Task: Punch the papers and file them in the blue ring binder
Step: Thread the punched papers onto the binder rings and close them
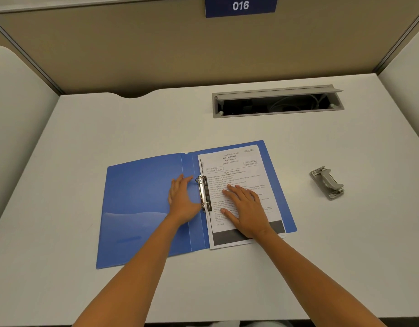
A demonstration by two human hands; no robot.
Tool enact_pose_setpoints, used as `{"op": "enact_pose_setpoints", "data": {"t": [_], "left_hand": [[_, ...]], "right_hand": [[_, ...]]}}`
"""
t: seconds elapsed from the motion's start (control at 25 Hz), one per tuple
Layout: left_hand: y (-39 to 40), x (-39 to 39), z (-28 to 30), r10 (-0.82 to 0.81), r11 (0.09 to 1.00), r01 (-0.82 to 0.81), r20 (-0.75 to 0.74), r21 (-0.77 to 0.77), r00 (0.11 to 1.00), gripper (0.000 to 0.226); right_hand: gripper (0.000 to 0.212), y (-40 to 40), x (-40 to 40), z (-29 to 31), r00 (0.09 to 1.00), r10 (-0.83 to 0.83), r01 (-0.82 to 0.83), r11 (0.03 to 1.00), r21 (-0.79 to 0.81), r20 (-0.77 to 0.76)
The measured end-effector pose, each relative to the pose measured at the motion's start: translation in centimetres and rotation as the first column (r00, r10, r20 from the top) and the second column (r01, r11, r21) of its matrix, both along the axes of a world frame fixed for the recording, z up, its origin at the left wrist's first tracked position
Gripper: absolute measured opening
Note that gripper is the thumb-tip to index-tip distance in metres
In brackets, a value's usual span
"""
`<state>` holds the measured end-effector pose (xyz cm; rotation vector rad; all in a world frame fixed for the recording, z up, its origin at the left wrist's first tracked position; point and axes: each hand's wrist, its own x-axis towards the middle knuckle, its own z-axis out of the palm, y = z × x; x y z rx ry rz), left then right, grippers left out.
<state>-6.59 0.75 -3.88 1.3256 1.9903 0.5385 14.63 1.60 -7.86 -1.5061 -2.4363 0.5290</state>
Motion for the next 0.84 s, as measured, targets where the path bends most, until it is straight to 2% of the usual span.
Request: {"op": "enact_pose_setpoints", "data": {"t": [0.08,0.16,0.32,0.6,0.84], "left_hand": [[-0.4,-0.6,-0.6,-0.134,0.989,0.135,0.007,-0.057,0.991,0.107],[-0.6,-0.7,-1.2,-0.123,0.992,0.123,0.020,-0.015,0.992,0.116],[-0.7,-0.4,-2.2,-0.049,0.998,0.050,-0.017,0.048,0.999,0.111],[-0.4,-0.7,-2.7,-0.085,0.996,0.085,-0.108,-0.007,0.990,0.109],[-0.1,-0.8,-2.7,-0.091,0.996,0.090,-0.092,-0.017,0.992,0.111]], "right_hand": [[0.054,0.7,-0.9,0.6,0.998,-0.061,0.061,0.998,0.005,0.005],[0.047,1.5,-1.9,1.2,0.996,-0.084,0.084,0.996,-0.006,0.002],[0.051,2.5,-3.0,2.3,0.998,0.028,-0.034,0.994,-0.103,-0.059],[0.062,3.7,-3.5,2.2,0.971,0.198,-0.182,0.975,-0.126,0.131],[0.062,4.7,-3.5,3.0,0.927,0.305,-0.277,0.949,-0.150,0.218]]}}
